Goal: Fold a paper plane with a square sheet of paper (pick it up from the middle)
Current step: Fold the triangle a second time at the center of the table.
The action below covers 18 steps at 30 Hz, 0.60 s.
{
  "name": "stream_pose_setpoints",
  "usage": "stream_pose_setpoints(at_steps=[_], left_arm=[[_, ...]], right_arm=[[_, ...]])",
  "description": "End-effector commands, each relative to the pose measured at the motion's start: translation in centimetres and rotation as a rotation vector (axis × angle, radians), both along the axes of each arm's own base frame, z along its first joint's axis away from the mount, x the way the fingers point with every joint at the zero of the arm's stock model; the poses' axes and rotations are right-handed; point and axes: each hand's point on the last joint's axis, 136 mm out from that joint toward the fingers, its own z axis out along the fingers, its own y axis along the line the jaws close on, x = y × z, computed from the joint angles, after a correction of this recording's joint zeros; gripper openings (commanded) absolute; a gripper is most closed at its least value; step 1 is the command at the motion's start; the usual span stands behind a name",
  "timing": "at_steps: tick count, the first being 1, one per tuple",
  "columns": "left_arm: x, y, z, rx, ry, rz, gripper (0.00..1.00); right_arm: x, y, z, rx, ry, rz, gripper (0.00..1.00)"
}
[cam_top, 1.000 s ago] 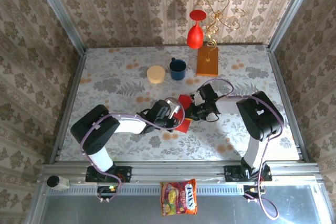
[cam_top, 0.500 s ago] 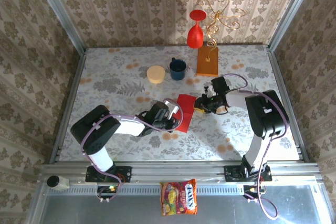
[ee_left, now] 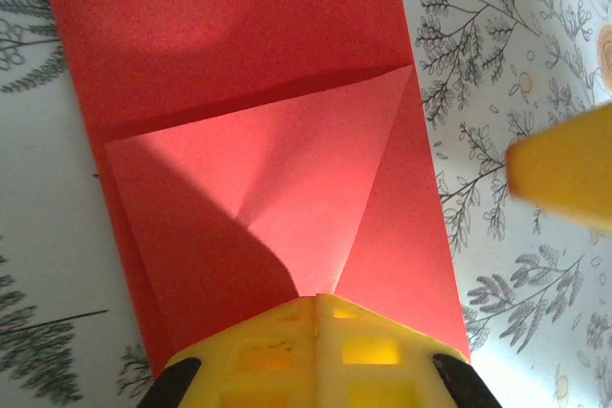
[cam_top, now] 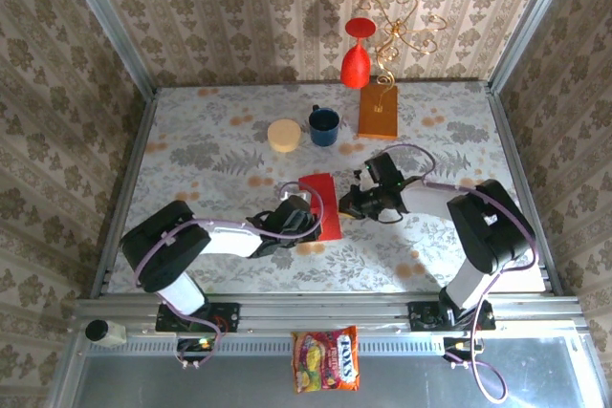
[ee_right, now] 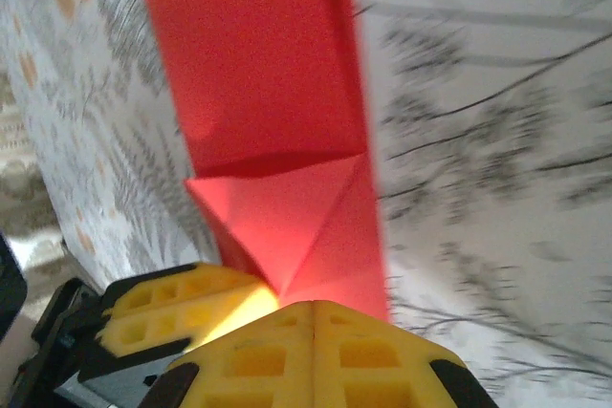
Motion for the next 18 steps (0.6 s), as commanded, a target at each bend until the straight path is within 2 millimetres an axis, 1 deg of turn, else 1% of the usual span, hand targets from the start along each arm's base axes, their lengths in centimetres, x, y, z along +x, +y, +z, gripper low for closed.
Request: stream_pose_setpoints(at_steps=[1,4,8,13,18], left_arm=[[-1.6,2.4,-3.9,0.139,0.113,0.069,0.00],[-1.5,2.1,-4.0,0.142,0.107,0.061,0.00],[-1.7,2.2,-4.1,0.157,0.105,0.047,0.00],[-2.1,3.0,-3.9,0.201,0.094,0.017,0.00],[-2.9,4.5,-4.3,0.247,0.103,-0.005,0.00]], right_arm=[[0.7,2.1,0.6,0.026,-0.011,0.009,0.02],[0.9,3.0,0.1,0.017,-0.008,0.022,0.01],[1.2,3.3,-1.7,-0.014,0.024,0.023,0.00],[0.9,2.3,-4.2,-0.073,0.069,-0.002,0.00],[0.3,1.0,-5.7,-0.109,0.103,-0.034,0.00]])
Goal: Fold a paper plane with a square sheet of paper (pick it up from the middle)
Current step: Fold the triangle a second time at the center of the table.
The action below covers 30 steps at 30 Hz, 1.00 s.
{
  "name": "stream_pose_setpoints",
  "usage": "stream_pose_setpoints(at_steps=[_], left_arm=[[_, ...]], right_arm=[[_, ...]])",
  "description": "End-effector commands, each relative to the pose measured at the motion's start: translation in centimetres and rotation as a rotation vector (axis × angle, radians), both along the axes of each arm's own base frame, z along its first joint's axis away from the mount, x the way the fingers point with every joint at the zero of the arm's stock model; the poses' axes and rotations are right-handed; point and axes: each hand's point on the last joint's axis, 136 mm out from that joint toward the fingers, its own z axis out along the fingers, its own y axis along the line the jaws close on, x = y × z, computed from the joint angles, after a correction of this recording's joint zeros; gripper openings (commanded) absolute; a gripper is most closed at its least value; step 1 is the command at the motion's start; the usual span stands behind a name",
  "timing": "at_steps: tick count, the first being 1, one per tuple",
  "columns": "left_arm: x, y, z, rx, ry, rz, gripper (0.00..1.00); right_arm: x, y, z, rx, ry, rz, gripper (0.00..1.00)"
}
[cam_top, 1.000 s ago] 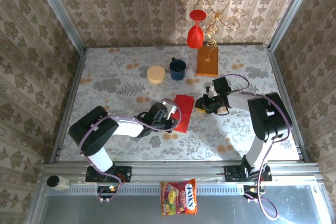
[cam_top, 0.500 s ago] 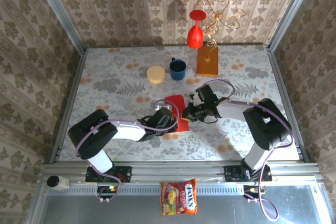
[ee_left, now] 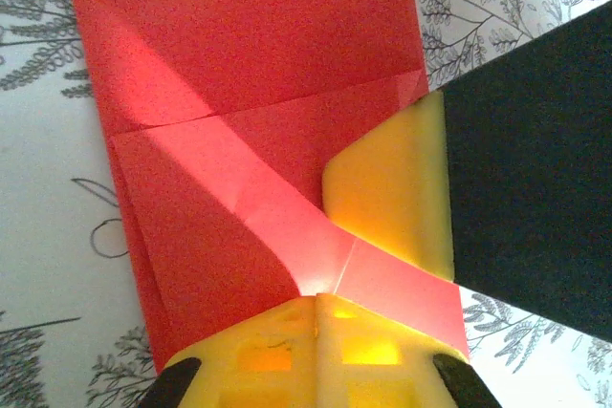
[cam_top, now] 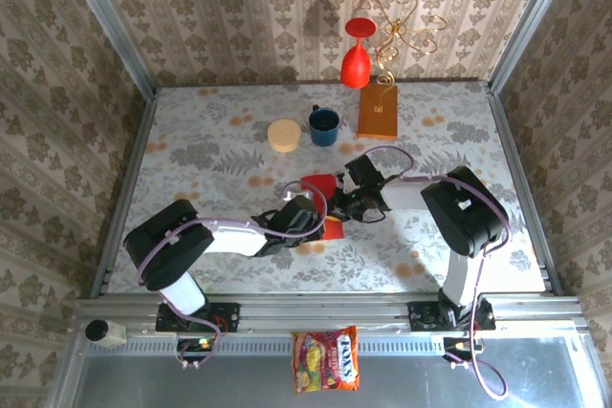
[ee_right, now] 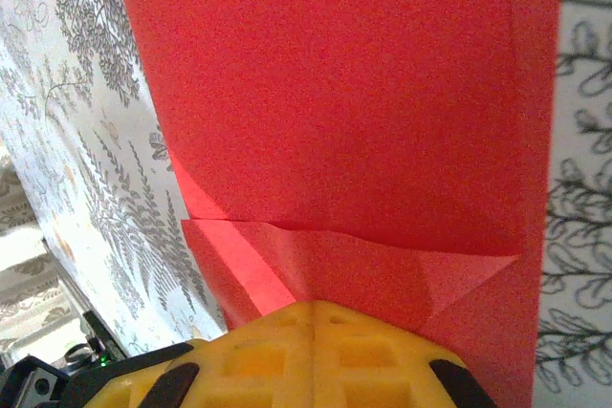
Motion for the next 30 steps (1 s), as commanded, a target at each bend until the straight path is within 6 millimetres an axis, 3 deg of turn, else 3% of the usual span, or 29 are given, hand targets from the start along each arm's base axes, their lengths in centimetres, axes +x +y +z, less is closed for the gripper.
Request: stream_pose_setpoints(at_steps=[1,10,23,30], left_arm=[[-3.2,4.9,-4.4,0.219,0.107,-0.030,0.00],[-4.9,7.2,-6.1,0.267,0.150,-0.026,0.00],[-6.7,9.3,-6.4,0.316,0.154,-0.026,0.00],[-8.4,12.2,-6.8,0.375,0.176,-0.005,0.00]], right_arm=[[-0.6,-2.2,-3.0,-0.092,0.060,-0.064,0.00],[-0.9,-3.4,-4.2,-0.121,0.089,-0.091,0.00],[-1.1,-4.3,-5.2,-0.139,0.106,-0.107,0.00],[-1.1,-4.3,-5.2,-0.140,0.107,-0.107,0.00]])
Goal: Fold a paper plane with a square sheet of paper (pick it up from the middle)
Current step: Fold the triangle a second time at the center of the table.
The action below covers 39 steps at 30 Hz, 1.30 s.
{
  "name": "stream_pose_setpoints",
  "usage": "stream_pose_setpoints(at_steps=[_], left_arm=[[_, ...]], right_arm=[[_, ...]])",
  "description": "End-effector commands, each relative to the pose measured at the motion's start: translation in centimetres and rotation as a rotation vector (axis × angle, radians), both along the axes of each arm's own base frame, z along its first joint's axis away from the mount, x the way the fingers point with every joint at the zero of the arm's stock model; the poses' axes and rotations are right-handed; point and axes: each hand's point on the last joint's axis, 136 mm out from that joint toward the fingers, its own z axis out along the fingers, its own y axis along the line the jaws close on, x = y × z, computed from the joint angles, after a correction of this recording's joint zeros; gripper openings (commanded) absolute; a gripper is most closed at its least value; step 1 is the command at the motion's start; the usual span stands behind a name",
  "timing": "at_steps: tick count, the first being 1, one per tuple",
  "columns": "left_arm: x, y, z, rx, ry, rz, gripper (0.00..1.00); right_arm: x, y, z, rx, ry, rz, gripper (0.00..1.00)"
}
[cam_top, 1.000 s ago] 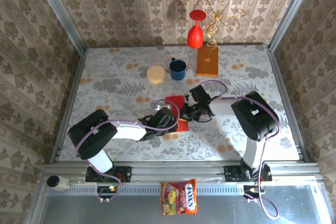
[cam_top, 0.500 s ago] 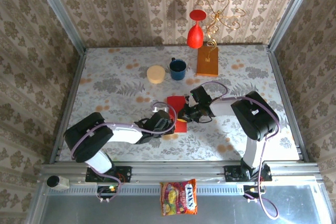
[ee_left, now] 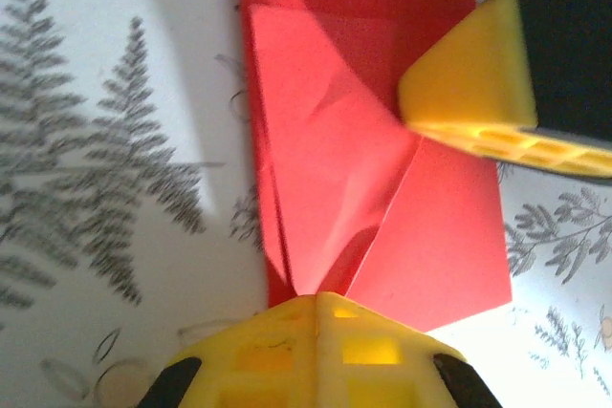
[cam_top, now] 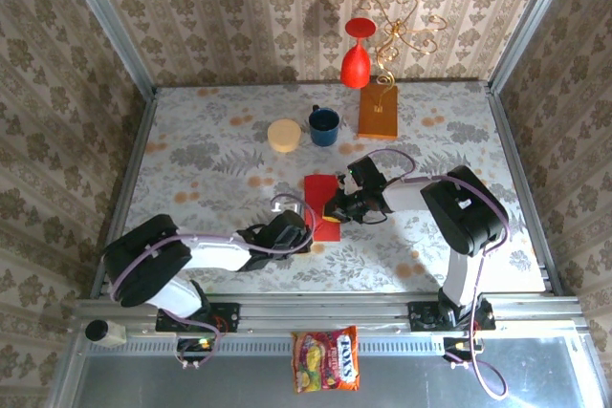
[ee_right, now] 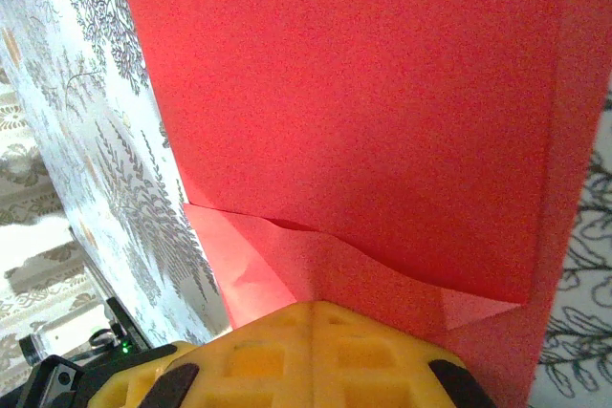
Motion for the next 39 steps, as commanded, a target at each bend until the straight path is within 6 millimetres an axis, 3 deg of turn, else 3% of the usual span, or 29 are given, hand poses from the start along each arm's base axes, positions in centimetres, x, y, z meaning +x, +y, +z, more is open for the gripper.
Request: stream_pose_setpoints(at_steps=[1,7,12,16,23,31,34,37,39], left_arm=[[-5.3,8.8,-5.9,0.339,0.196,0.012,0.00],[-1.9,7.7,-0.2,0.269,0.031,0.008,0.00],[2.0,4.3,3.9,0.179,-0.076,-0.078,0.00],[4.2,1.0,5.4,0.153,-0.124,-0.196,0.00],[6.6,-2.4,4.9,0.170,-0.158,-0.285,0.00],[8.6,-2.6,2.6,0.208,-0.133,-0.284,0.00],[8.9,-2.1,1.5,0.221,-0.116,-0.268,0.00],[9.0,-1.8,0.6,0.227,-0.099,-0.256,0.00],[8.9,-1.7,0.1,0.229,-0.089,-0.257,0.00]], right_arm=[[-0.9,-4.3,-5.1,-0.188,0.093,-0.103,0.00],[-1.0,-4.4,-5.2,-0.188,0.095,-0.096,0.00],[-1.4,-4.5,-5.5,-0.188,0.100,-0.083,0.00],[-1.5,-4.3,-5.5,-0.175,0.099,-0.070,0.00],[-1.5,-4.1,-5.1,-0.164,0.091,-0.059,0.00],[-1.1,-3.7,-4.2,-0.141,0.081,-0.053,0.00],[-0.5,-3.0,-2.4,-0.103,0.052,-0.039,0.00],[0.0,-2.1,0.6,-0.045,0.005,-0.011,0.00],[-0.1,-2.2,2.6,-0.035,-0.029,-0.001,0.07]])
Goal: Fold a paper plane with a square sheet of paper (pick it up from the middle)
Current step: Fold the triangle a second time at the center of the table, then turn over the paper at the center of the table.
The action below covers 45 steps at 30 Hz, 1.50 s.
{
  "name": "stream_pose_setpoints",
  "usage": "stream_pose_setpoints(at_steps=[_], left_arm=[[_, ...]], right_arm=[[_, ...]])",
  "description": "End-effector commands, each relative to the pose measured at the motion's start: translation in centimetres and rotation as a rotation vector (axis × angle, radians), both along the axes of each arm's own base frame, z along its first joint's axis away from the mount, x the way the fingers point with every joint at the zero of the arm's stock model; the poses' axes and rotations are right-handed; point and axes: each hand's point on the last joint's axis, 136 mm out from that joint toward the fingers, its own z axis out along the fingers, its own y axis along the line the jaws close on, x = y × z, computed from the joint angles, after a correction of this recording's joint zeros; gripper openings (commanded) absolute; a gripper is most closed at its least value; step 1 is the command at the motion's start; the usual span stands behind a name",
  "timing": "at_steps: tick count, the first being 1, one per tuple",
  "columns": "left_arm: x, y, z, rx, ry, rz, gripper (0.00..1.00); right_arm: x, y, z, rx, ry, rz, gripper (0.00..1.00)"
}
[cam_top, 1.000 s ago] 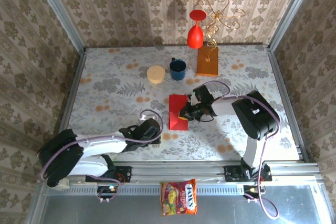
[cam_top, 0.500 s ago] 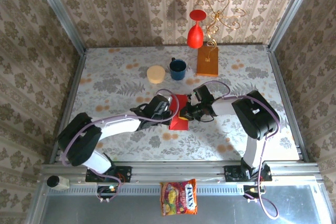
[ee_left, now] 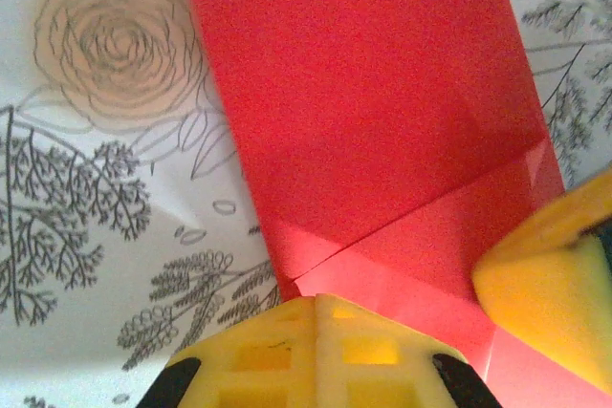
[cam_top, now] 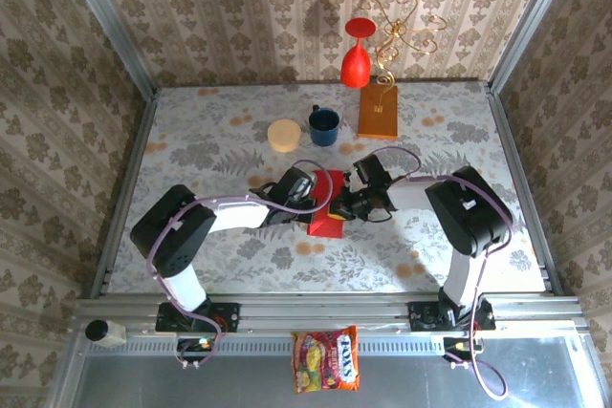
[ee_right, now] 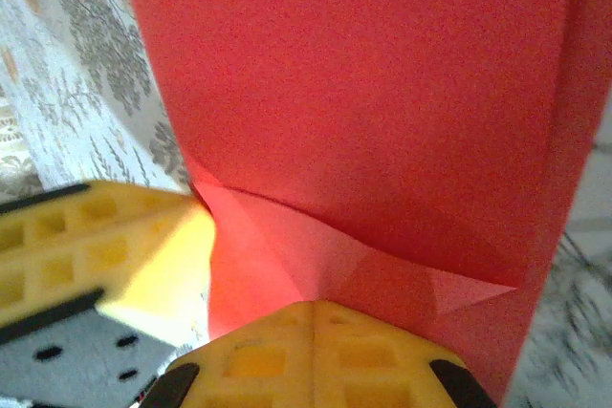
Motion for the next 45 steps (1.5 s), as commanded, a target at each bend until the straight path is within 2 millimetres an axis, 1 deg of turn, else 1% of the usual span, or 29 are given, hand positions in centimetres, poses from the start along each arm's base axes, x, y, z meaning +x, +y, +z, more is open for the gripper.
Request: stream_pose_setpoints(at_steps=[1,2,4,7,9,11,13,15,19,22,26,33,36,39,42,45], left_arm=[[0.1,0.1,-0.8,0.009,0.008,-0.008,0.00],[0.0,0.3,-0.9,0.011,0.011,-0.004,0.00],[-0.2,0.4,-1.1,0.009,0.015,-0.002,0.00],[-0.4,0.7,-1.4,0.007,0.022,0.011,0.00],[-0.5,0.9,-1.6,0.005,0.024,0.019,0.00],[-0.7,1.2,-1.7,0.006,0.025,0.026,0.00],[-0.8,1.4,-1.9,0.008,0.029,0.031,0.00],[-0.9,1.5,-2.1,0.008,0.031,0.033,0.00],[-1.0,1.5,-2.4,0.002,0.037,0.038,0.00],[-1.0,1.5,-2.6,-0.002,0.041,0.041,0.00],[-1.1,1.6,-2.8,0.000,0.045,0.043,0.00],[-1.3,1.7,-3.2,-0.004,0.052,0.046,0.00],[-1.3,1.7,-3.3,-0.004,0.056,0.047,0.00],[-1.4,1.7,-3.4,-0.004,0.058,0.045,0.00],[-1.4,1.8,-3.4,-0.005,0.060,0.050,0.00],[-1.5,2.0,-3.5,-0.006,0.065,0.070,0.00]], right_arm=[[-0.6,-1.1,2.6,-0.028,-0.029,0.015,0.13],[-0.9,-1.6,3.0,-0.036,-0.036,0.013,0.19],[-1.5,-2.7,3.2,-0.044,-0.041,-0.006,0.27],[-2.6,-4.8,1.9,-0.076,-0.030,-0.052,0.39],[-3.4,-5.3,1.0,-0.081,-0.013,-0.067,0.43],[-4.2,-5.4,0.0,-0.067,0.009,-0.078,0.46],[-4.6,-5.1,-0.8,-0.051,0.030,-0.084,0.46],[-4.8,-4.4,-1.2,-0.033,0.040,-0.078,0.46],[-4.6,-2.6,-1.2,-0.004,0.041,-0.061,0.46],[-3.7,-1.5,-0.8,0.015,0.025,-0.062,0.46],[-2.0,-0.7,-0.3,0.023,0.000,-0.074,0.47],[0.2,-0.2,0.5,0.038,-0.051,-0.097,0.47],[0.6,-0.7,0.9,0.032,-0.063,-0.100,0.47],[0.8,-2.4,1.2,-0.032,-0.079,-0.113,0.47],[0.6,-4.4,1.1,-0.144,-0.093,-0.115,0.48],[0.5,-5.5,0.6,-0.233,-0.089,-0.098,0.48]])
